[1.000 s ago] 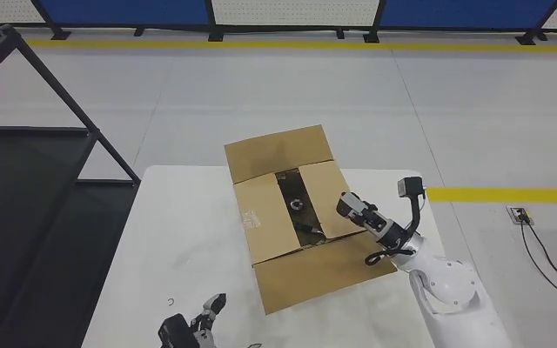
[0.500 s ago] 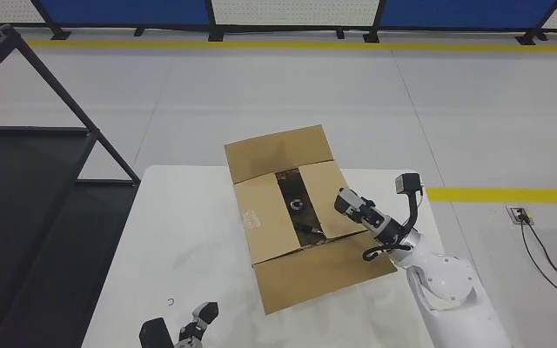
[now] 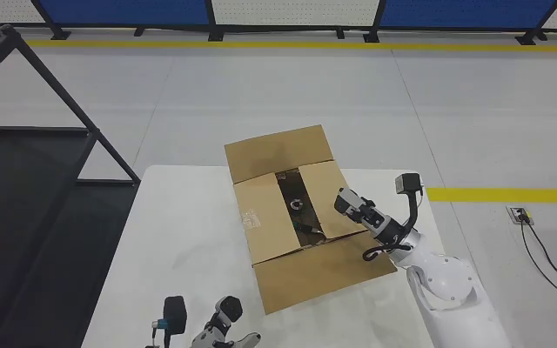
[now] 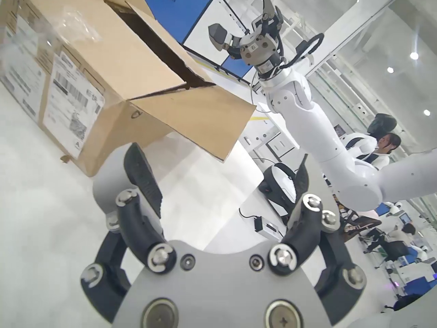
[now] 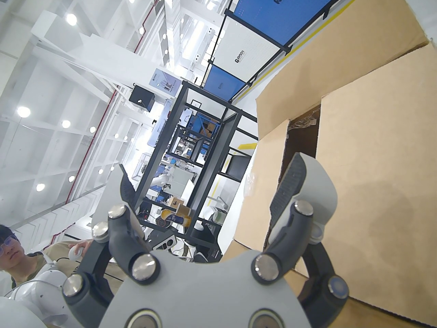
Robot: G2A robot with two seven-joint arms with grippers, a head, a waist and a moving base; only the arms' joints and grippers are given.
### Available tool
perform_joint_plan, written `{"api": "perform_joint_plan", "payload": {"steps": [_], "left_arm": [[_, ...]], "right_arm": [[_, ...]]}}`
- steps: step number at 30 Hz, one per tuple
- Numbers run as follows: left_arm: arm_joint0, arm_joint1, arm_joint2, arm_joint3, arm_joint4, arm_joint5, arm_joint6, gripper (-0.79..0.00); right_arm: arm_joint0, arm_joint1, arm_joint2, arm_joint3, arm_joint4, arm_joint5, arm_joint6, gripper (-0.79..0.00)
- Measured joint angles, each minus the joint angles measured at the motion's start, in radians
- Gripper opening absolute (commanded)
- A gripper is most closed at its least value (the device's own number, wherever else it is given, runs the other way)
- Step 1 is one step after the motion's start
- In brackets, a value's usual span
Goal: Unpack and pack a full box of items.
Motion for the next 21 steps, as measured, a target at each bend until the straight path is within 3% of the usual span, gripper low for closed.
{"api": "perform_joint_plan", "payload": {"steps": [6, 11, 19, 21], "left_arm": [[0.001, 0.0, -0.056, 0.008, -0.09, -0.035, 0.098, 0.0], [0.001, 0.005, -0.12, -0.004, -0.214, -0.06, 0.125, 0.0], [-0.087, 0.017, -0.197, -0.062, -0.336, 0.099, -0.028, 0.0], [-0.117, 0.02, -0.189, -0.074, -0.375, 0.157, -0.091, 0.0]], "right_arm": [[-0.074, 0.017, 0.078, -0.058, 0.083, -0.035, 0.08, 0.0], [-0.184, 0.042, 0.21, -0.117, 0.22, -0.043, 0.24, 0.0], [-0.332, 0.076, 0.376, -0.155, 0.414, -0.025, 0.544, 0.0], [-0.358, 0.08, 0.403, -0.155, 0.418, -0.007, 0.549, 0.0]]}}
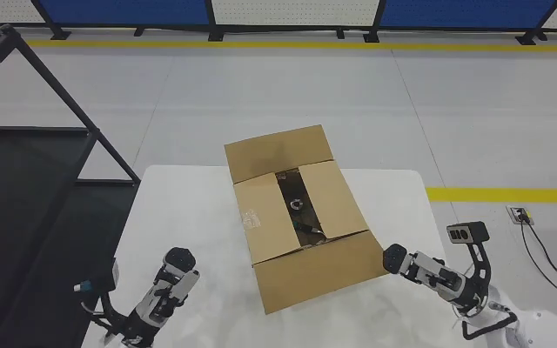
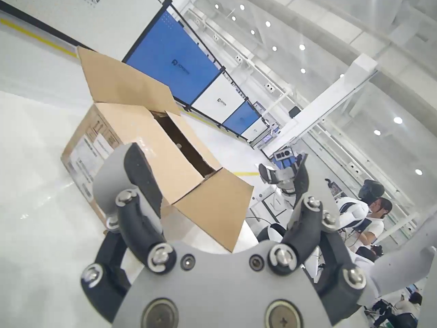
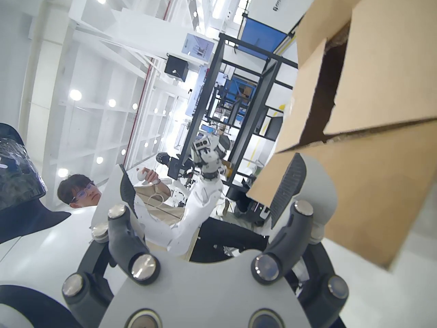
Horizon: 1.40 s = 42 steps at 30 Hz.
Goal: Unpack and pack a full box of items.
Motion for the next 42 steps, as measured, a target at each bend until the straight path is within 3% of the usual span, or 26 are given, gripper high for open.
{"api": "perform_joint_plan", "payload": {"steps": [3, 15, 18, 21, 25, 30, 34, 38, 42], "left_arm": [[-0.038, 0.005, -0.002, -0.005, -0.111, 0.084, -0.111, 0.0], [-0.036, 0.004, -0.001, -0.002, -0.107, 0.07, -0.087, 0.0], [-0.078, 0.006, 0.002, 0.025, -0.139, 0.102, -0.116, 0.0], [-0.165, 0.011, 0.007, 0.075, -0.23, 0.14, -0.215, 0.0], [-0.343, 0.024, -0.038, 0.186, -0.385, 0.223, -0.336, 0.0], [-0.573, 0.033, -0.011, 0.363, -0.317, 0.305, -0.396, 0.0], [-0.743, 0.033, 0.063, 0.519, -0.276, 0.329, -0.439, 0.0], [-0.865, 0.03, 0.123, 0.65, -0.292, 0.331, -0.496, 0.0], [-0.892, 0.029, 0.144, 0.687, -0.312, 0.335, -0.545, 0.0]], "right_arm": [[-0.025, 0.001, 0.013, -0.004, -0.001, 0.008, -0.02, 0.0], [-0.021, 0.001, 0.005, -0.006, 0.003, 0.01, -0.019, 0.0], [-0.003, 0.005, -0.018, -0.001, 0.004, 0.034, 0.0, 0.0], [0.002, 0.009, -0.015, 0.003, 0.02, 0.023, 0.019, 0.0], [-0.051, 0.016, 0.023, -0.003, 0.087, -0.02, 0.09, 0.0], [-0.127, 0.023, 0.069, 0.013, 0.198, -0.076, 0.214, 0.0], [-0.175, 0.028, 0.089, 0.028, 0.228, -0.085, 0.252, 0.0], [-0.201, 0.029, 0.08, 0.03, 0.225, -0.085, 0.23, 0.0], [-0.203, 0.03, 0.065, 0.026, 0.175, -0.056, 0.176, 0.0]]}}
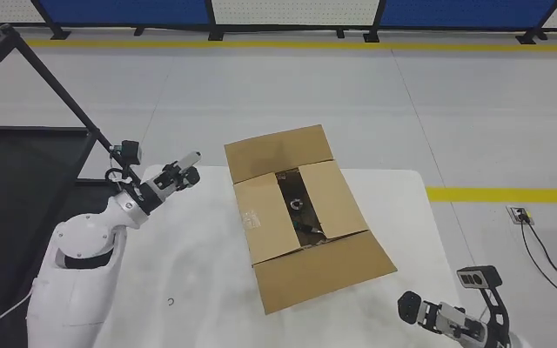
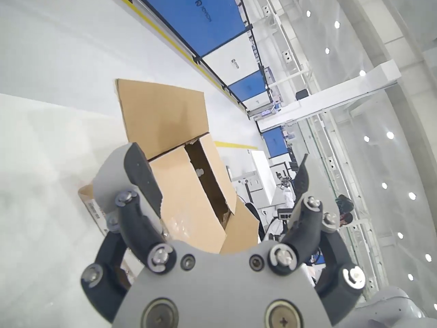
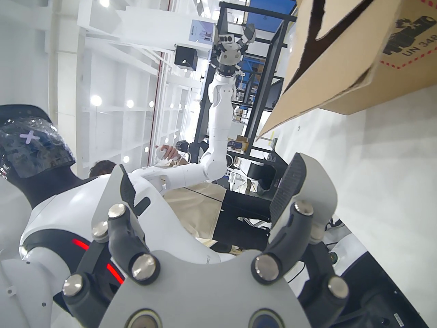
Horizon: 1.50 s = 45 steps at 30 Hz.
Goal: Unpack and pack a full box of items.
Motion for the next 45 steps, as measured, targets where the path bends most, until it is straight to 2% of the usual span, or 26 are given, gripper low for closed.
{"api": "perform_joint_plan", "payload": {"steps": [9, 13, 18, 22, 28, 30, 33, 43, 45], "left_arm": [[0.003, 0.0, -0.001, -0.003, 0.002, 0.0, 0.01, 0.0], [-0.004, -0.002, 0.029, 0.018, 0.054, -0.003, 0.051, 0.0], [-0.15, -0.017, 0.105, 0.231, 0.032, -0.026, 0.036, 0.0], [-0.292, -0.04, 0.186, 0.441, 0.029, -0.087, 0.036, 0.0], [-0.46, -0.085, 0.315, 0.693, 0.062, -0.207, 0.002, 0.0], [-0.5, -0.101, 0.351, 0.757, 0.069, -0.241, -0.012, 0.0], [-0.546, -0.124, 0.382, 0.844, 0.03, -0.288, -0.03, 0.0], [-0.546, -0.125, 0.383, 0.847, 0.024, -0.288, -0.029, 0.0], [-0.534, -0.126, 0.385, 0.83, 0.025, -0.267, -0.018, 0.0]], "right_arm": [[0.001, 0.0, -0.001, -0.002, 0.003, -0.001, 0.002, 0.0], [0.035, 0.002, -0.048, -0.026, 0.014, 0.039, 0.013, 0.0], [0.064, 0.006, -0.08, -0.005, 0.014, 0.052, 0.03, 0.0], [0.05, 0.01, -0.086, 0.009, 0.058, 0.059, 0.071, 0.0], [0.057, 0.014, -0.09, 0.068, 0.134, 0.081, 0.107, 0.0], [0.068, 0.013, -0.102, 0.091, 0.155, 0.094, 0.091, 0.0], [0.093, 0.011, -0.126, 0.12, 0.138, 0.12, 0.003, 0.0], [0.095, 0.011, -0.129, 0.118, 0.135, 0.123, -0.003, 0.0], [0.1, 0.011, -0.138, 0.103, 0.128, 0.139, -0.033, 0.0]]}}
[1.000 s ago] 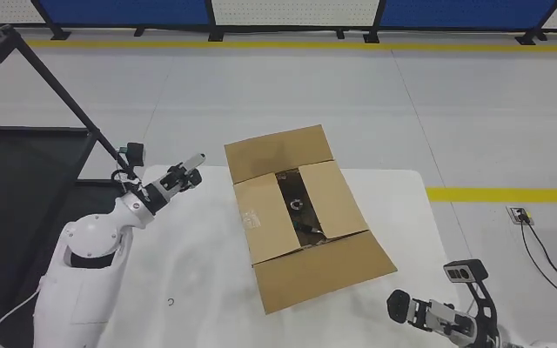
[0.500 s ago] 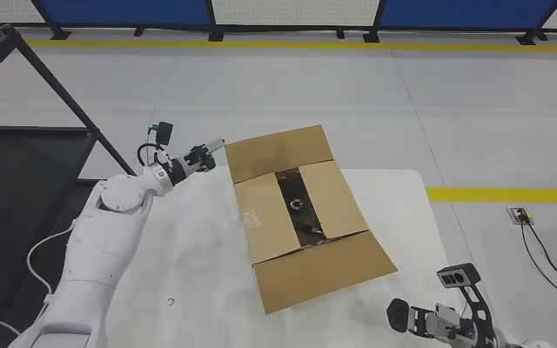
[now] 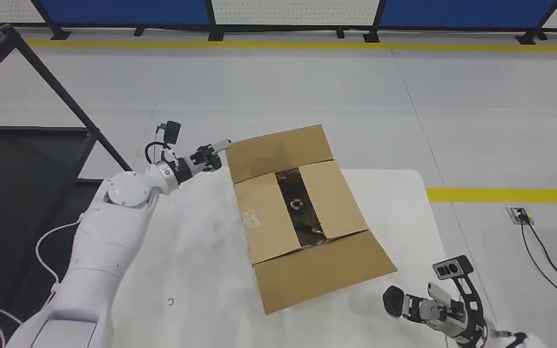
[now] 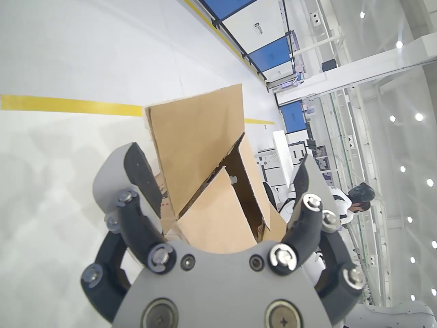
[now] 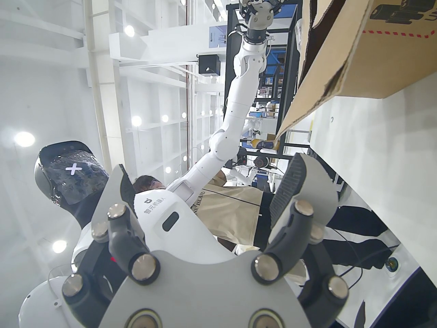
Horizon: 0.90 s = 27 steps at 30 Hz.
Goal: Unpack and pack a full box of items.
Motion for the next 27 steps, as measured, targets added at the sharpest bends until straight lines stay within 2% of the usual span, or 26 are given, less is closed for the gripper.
{"api": "perform_joint_plan", "payload": {"steps": [4, 12, 18, 27], "left_arm": [[0.015, -0.003, -0.001, -0.026, -0.026, 0.025, -0.001, 0.0], [-0.023, -0.02, 0.035, 0.036, 0.019, 0.046, 0.041, 0.0], [-0.042, -0.035, 0.053, 0.093, 0.026, 0.014, 0.064, 0.0], [-0.069, -0.073, 0.082, 0.165, -0.003, -0.044, 0.09, 0.0]], "right_arm": [[0.017, 0.0, -0.02, -0.011, 0.008, 0.036, -0.035, 0.0], [-0.004, 0.007, -0.014, -0.017, -0.011, 0.044, -0.03, 0.0], [-0.02, 0.011, -0.01, -0.028, -0.008, 0.042, -0.034, 0.0], [-0.044, 0.015, -0.005, -0.042, -0.002, 0.031, -0.037, 0.0]]}}
